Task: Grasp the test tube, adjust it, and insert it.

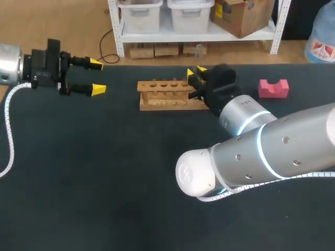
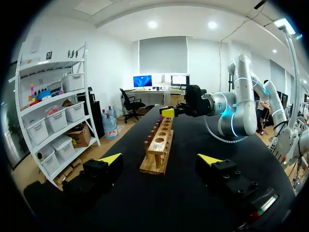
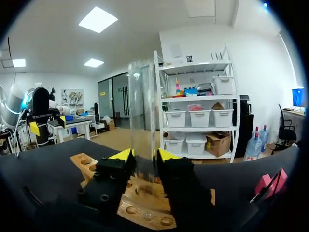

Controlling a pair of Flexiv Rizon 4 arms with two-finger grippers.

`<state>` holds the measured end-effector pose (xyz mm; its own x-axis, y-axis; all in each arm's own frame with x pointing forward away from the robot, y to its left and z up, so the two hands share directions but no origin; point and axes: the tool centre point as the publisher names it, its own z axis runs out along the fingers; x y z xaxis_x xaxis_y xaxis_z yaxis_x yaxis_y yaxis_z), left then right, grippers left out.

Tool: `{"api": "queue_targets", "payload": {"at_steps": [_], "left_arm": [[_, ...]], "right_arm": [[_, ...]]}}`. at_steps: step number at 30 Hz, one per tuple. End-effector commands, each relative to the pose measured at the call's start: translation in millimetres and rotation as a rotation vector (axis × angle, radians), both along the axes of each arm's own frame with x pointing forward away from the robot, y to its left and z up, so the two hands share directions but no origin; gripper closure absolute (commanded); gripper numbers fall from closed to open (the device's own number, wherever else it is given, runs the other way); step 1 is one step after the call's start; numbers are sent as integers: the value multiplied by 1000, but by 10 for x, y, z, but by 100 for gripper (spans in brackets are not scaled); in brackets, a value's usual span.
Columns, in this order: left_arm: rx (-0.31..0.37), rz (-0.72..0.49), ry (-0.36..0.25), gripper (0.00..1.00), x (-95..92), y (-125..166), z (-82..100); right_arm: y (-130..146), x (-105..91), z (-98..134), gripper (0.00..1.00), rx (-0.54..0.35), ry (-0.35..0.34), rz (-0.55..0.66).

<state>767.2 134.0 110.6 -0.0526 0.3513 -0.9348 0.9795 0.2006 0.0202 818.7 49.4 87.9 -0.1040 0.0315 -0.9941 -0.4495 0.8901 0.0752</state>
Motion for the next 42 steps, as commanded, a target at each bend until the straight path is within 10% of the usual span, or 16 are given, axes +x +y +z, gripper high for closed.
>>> {"api": "queue_targets", "payload": {"at_steps": [1, 3, 7, 35, 42], "left_arm": [[-3, -2, -4, 0, 8, 6, -16], [-3, -2, -4, 0, 8, 6, -16], [-3, -2, -4, 0, 8, 6, -16], [-3, -2, -4, 0, 8, 6, -16], [-3, -2, -4, 0, 8, 6, -16]], "right_arm": [[-25, -48, -29, 53, -4, -1, 0], [-30, -49, -27, 50, -7, -2, 0], [-34, -57, 9, 0, -17, -7, 0], [-719, -459, 240, 0, 42, 247, 235], [-882, -452, 345, 0, 243, 422, 248]]}}
